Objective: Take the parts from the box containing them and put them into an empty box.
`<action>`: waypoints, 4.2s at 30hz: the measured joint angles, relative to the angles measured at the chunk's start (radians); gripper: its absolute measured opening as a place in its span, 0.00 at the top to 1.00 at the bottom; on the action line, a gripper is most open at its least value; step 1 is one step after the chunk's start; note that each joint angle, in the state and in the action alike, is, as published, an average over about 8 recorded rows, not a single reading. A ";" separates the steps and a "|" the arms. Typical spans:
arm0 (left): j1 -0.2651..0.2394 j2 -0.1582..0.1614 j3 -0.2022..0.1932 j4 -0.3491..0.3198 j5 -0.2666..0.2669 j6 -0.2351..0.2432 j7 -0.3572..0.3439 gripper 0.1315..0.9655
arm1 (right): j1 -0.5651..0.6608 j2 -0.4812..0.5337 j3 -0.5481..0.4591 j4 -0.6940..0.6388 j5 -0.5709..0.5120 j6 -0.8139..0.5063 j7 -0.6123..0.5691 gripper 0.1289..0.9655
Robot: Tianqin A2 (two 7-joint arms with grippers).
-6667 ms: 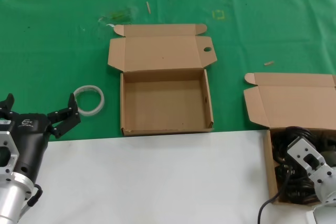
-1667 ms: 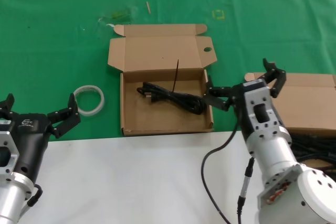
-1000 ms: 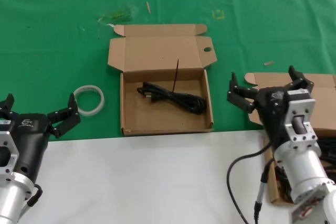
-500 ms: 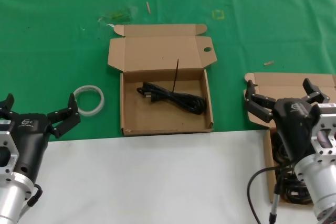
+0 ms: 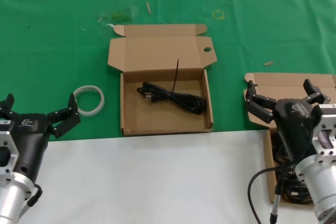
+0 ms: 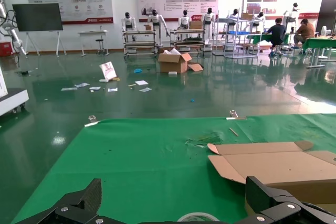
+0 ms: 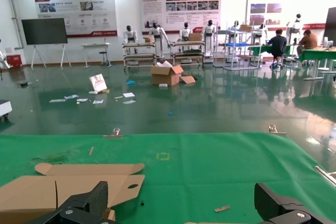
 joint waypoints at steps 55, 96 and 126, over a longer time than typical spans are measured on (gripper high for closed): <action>0.000 0.000 0.000 0.000 0.000 0.000 0.000 0.00 | 0.000 0.000 0.000 0.000 0.000 0.000 0.000 0.00; 0.000 0.000 0.000 0.000 0.000 0.000 0.000 0.00 | 0.000 0.000 0.000 0.000 0.000 0.000 0.000 0.00; 0.000 0.000 0.000 0.000 0.000 0.000 0.000 0.00 | 0.000 0.000 0.000 0.000 0.000 0.000 0.000 0.00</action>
